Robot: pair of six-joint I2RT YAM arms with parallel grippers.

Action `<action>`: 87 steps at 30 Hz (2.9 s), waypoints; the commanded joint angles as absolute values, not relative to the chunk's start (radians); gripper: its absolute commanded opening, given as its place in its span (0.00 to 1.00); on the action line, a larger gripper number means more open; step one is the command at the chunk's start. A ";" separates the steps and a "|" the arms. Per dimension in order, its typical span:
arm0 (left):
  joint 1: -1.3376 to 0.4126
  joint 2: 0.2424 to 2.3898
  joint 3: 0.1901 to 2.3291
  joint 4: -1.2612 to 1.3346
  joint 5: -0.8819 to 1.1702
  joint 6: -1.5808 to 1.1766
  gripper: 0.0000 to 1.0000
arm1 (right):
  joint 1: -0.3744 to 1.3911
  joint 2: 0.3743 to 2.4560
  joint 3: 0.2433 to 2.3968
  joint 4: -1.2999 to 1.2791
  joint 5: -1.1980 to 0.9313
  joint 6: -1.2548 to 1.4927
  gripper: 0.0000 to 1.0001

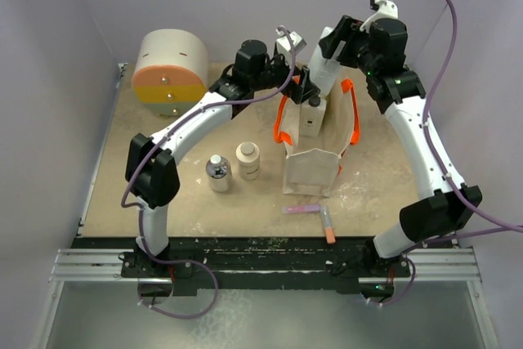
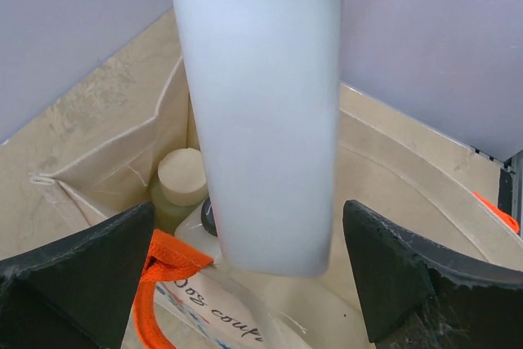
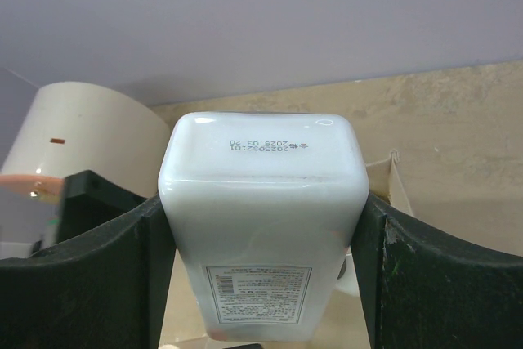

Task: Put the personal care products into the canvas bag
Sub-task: Adjust the care product.

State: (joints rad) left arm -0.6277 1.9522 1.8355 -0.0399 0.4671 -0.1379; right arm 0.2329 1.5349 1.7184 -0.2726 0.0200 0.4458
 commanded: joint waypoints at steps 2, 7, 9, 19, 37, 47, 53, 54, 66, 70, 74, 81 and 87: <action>-0.622 1.967 1.888 0.054 0.508 -0.177 0.99 | 0.223 1.465 1.797 -0.113 -0.049 0.556 0.00; -0.622 1.975 1.899 0.116 0.566 -0.242 0.99 | 0.221 1.445 1.755 -0.110 -0.067 0.608 0.00; -0.623 1.973 1.901 0.130 0.574 -0.257 1.00 | 0.220 1.438 1.744 -0.103 -0.070 0.619 0.00; -0.623 1.961 1.889 0.162 0.583 -0.322 0.62 | 0.221 1.424 1.705 -0.088 -0.089 0.659 0.00; -0.620 1.855 1.885 0.018 0.548 -0.281 0.00 | 0.135 1.413 1.658 -0.166 -0.140 0.570 0.96; -0.616 1.812 1.910 -0.075 0.485 -0.422 0.00 | 0.121 1.401 1.679 -0.157 -0.197 0.339 1.00; -0.532 1.816 1.983 -0.084 0.457 -0.698 0.00 | 0.121 1.391 1.687 -0.108 -0.282 -0.011 1.00; -0.508 1.818 1.987 -0.084 0.457 -0.763 0.00 | 0.120 1.381 1.674 -0.090 -0.304 -0.079 1.00; -0.345 1.793 2.063 -0.256 0.480 -1.208 0.00 | 0.382 1.260 1.396 0.046 -0.232 -0.750 0.99; -0.312 1.778 2.086 -0.350 0.463 -1.280 0.00 | 0.468 1.292 1.400 0.041 -0.199 -0.866 0.98; -0.300 1.758 2.084 -0.405 0.456 -1.328 0.00 | 0.536 1.338 1.406 0.087 -0.191 -0.949 0.99; -0.300 1.741 2.086 -0.437 0.451 -1.370 0.00 | 0.597 1.409 1.446 0.090 -0.228 -1.026 0.99; -0.299 1.718 2.075 -0.460 0.450 -1.403 0.00 | 0.624 1.441 1.447 0.137 -0.227 -1.005 0.97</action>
State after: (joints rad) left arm -0.3050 1.8351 1.9919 -0.5480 0.4366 -1.2926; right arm 0.6037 1.4433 1.3987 0.0368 -0.2268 -0.9821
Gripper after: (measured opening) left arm 0.519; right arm 0.984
